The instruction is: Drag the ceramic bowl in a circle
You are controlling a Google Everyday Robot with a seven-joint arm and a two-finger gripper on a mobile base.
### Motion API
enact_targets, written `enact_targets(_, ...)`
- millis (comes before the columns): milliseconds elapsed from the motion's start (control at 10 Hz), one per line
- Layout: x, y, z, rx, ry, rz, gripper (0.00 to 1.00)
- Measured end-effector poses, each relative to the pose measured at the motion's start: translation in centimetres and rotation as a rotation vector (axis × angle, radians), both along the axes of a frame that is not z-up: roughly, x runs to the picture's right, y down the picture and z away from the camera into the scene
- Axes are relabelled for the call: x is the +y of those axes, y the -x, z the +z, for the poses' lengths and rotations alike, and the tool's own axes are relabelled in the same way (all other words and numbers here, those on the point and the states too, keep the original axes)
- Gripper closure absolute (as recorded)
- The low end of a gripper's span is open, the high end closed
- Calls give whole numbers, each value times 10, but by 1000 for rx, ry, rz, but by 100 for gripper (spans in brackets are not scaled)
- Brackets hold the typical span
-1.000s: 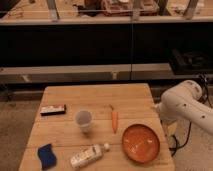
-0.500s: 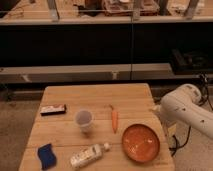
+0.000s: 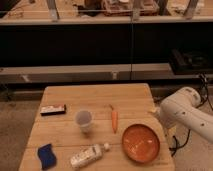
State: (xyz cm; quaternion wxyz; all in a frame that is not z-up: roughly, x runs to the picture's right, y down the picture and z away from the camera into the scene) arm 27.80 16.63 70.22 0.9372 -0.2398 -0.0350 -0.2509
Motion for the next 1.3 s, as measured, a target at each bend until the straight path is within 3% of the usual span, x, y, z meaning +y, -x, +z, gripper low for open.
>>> enact_targets(300,7,35,6,-94,142,81,20)
enact_targets(600,20,58,12,-129,214,151,20)
enact_targets(900,27,55,17,-74,234,292,20)
enact_targets(1300,33,50,34,-47,268,379,20)
